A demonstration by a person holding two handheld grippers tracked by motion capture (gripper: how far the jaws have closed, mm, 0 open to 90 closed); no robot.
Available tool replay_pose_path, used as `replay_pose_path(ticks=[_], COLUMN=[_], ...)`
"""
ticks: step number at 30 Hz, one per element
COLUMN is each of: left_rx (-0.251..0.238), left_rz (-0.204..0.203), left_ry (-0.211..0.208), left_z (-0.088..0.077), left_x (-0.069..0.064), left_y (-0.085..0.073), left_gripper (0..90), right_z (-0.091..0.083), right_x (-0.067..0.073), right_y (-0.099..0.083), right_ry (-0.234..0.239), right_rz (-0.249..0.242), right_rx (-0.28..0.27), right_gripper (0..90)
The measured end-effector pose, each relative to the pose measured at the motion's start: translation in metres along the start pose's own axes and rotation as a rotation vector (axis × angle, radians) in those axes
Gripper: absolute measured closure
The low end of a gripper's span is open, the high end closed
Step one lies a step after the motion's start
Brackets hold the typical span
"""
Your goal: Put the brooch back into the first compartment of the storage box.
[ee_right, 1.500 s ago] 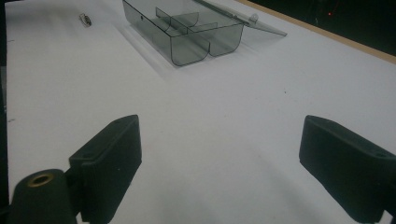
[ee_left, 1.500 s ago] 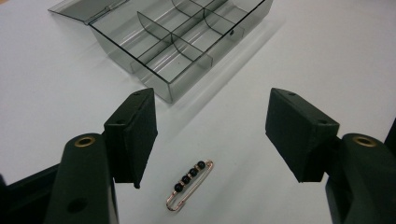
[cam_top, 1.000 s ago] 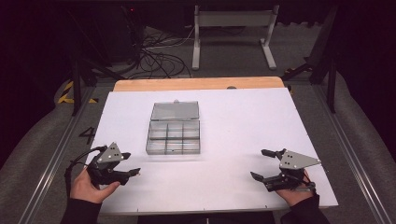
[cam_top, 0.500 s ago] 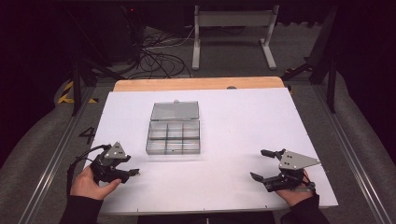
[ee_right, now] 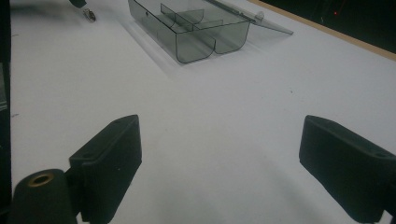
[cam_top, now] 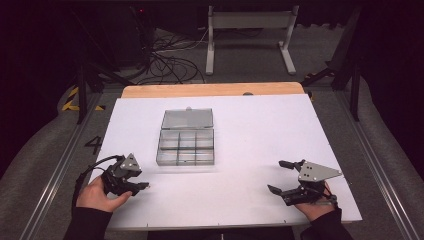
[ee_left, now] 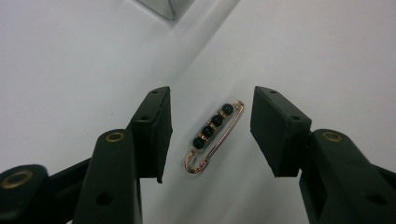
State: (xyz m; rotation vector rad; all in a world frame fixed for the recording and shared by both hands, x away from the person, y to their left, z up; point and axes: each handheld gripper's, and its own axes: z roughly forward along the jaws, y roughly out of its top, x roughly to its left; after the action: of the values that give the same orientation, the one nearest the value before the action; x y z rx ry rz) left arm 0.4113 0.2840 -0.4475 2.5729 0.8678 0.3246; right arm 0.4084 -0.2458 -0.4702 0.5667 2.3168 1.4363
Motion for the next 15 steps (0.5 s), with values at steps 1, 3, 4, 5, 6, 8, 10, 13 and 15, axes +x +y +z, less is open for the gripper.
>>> replay_pose_path(ticks=[1, 3, 4, 5, 6, 8, 10, 13, 15], left_rx=[0.01, 0.022, 0.027, 0.03, 0.032, 0.037, 0.042, 0.053, 0.06], left_rz=[0.004, 0.009, 0.007, 0.011, 0.014, 0.015, 0.024, 0.026, 0.027], left_ry=[0.002, -0.004, -0.005, -0.003, -0.002, -0.017, -0.014, -0.032, -0.026], left_z=[0.001, 0.004, 0.005, 0.005, 0.006, 0.007, 0.008, 0.012, 0.012], left_x=[0.001, 0.001, 0.001, 0.001, 0.001, 0.002, 0.003, 0.003, 0.003], left_y=[0.0, 0.0, 0.0, 0.0, 0.0, 0.001, 0.001, 0.002, 0.002], left_gripper=[50.2, 51.6, 52.1, 53.1, 53.9, 55.3, 57.4, 58.8, 59.7], right_z=[0.0, 0.0, 0.0, 0.0, 0.0, 0.0, 0.0, 0.0, 0.0], right_x=[0.0, 0.0, 0.0, 0.0, 0.0, 0.0, 0.0, -0.001, -0.001], right_y=[0.0, 0.0, 0.0, 0.0, 0.0, 0.0, 0.0, 0.0, 0.0], right_ry=[0.0, -0.001, 0.0, 0.0, 0.0, 0.0, 0.0, 0.001, 0.001], right_rz=[0.0, 0.0, 0.001, 0.001, 0.001, 0.001, 0.001, 0.003, 0.004], right_rx=[-0.001, -0.001, -0.001, -0.001, -0.001, 0.001, 0.0, -0.001, 0.0], right_gripper=[13.5, 13.6, 13.5, 13.6, 13.6, 13.5, 13.6, 13.5, 13.6])
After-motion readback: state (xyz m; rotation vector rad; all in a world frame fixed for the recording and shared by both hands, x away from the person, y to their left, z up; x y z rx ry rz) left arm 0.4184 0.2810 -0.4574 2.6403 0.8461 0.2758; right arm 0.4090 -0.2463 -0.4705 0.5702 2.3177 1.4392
